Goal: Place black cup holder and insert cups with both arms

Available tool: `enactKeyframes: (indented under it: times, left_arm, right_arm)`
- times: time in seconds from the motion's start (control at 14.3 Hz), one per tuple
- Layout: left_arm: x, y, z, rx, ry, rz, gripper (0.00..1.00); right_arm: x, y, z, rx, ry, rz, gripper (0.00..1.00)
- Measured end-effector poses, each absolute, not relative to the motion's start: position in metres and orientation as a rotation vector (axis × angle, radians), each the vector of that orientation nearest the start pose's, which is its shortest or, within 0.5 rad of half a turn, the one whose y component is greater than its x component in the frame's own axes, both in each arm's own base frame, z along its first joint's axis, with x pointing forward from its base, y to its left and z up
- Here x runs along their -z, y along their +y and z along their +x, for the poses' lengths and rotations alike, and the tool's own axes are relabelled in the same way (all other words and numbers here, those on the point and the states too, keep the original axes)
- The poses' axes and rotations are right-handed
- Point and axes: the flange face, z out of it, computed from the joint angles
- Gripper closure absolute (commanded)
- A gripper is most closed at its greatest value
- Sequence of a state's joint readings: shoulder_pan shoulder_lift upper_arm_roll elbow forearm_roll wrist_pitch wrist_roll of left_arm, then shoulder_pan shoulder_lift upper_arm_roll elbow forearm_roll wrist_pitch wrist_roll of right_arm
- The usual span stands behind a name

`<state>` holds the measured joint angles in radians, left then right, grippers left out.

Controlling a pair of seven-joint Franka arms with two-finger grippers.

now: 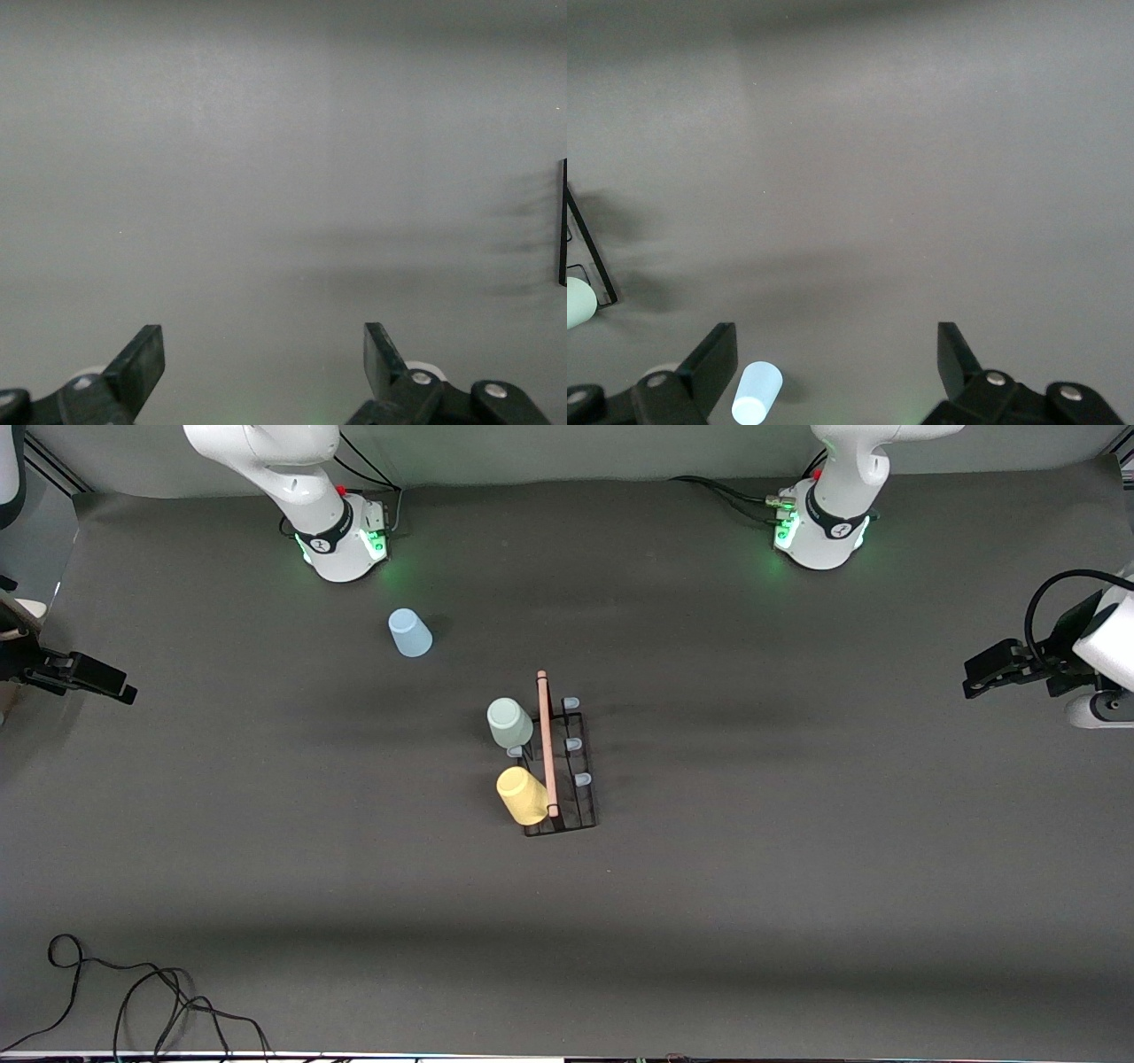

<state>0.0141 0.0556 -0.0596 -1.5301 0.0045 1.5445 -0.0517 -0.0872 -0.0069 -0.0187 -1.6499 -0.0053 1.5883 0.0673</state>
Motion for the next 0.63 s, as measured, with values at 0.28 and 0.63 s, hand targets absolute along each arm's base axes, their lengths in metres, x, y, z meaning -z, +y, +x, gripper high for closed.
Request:
enactKeyframes:
  times: [0.28,0.63]
  left_arm:
    - [-0.6103,-0.0244,0.5681,-0.064,-0.01,-3.138,0.0]
    - [-0.6104,-0.0244,0.568,-0.064,-0.01,-3.138,0.0]
  right_arm:
    - [-0.5822,-0.0548,0.5533,-0.115,0.259,-3.133,0.0]
    - [-0.5818,-0.0544,0.5537,-0.116,0.257,-3.133,0.0]
